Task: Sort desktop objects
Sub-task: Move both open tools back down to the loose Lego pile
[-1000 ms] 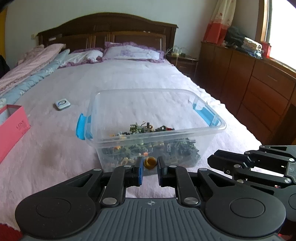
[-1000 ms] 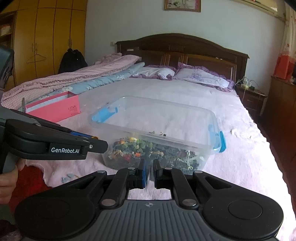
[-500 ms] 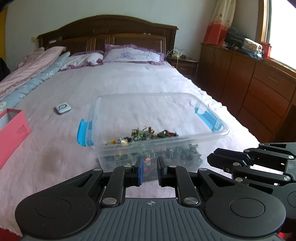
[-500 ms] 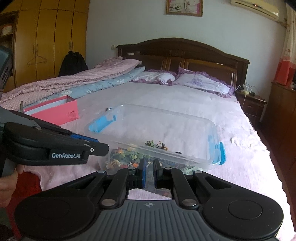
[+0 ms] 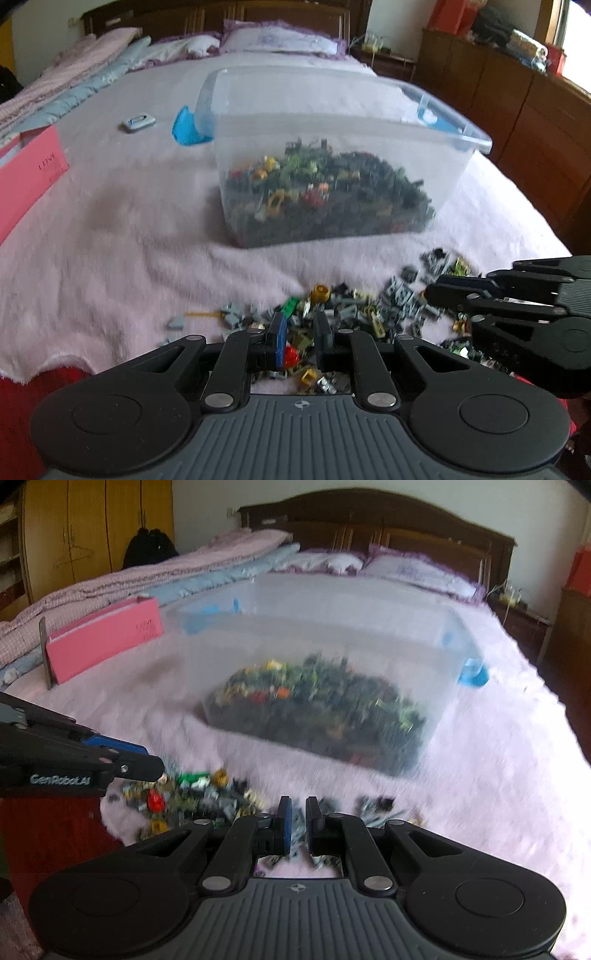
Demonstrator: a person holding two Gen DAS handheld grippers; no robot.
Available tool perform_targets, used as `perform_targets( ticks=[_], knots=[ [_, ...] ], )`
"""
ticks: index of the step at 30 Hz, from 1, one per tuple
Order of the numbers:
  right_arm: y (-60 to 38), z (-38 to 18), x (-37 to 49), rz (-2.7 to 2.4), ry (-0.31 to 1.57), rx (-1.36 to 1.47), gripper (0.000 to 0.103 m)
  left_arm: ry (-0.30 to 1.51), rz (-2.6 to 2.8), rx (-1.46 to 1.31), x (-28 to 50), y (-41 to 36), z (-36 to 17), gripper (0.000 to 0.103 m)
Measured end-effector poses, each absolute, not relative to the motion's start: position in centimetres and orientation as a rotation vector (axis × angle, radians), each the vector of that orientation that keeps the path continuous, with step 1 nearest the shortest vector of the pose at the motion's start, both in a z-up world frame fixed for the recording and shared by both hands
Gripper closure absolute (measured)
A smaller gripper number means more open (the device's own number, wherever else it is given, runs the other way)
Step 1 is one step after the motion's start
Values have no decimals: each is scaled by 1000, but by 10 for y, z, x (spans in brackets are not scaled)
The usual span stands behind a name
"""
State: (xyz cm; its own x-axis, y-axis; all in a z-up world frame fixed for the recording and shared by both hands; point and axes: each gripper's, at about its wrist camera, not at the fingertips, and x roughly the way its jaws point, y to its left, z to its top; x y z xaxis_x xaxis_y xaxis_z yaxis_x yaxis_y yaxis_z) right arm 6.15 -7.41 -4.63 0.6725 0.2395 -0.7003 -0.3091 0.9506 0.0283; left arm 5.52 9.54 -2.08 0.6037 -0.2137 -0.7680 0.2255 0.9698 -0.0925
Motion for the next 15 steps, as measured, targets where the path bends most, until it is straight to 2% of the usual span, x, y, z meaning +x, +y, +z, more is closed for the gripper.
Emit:
perform_targets(
  ticks=[4,10,15],
  knots=[
    [-67,-61,66,313,803,-124,84,897,-263,21,55,95,-26,86],
    [-62,-73,76,313,818,-154,83,896,-281,16,54,95,-28,86],
    [-60,-79,85,321,826,-173,70,886,-291,5,52,97,-28,86]
  ],
)
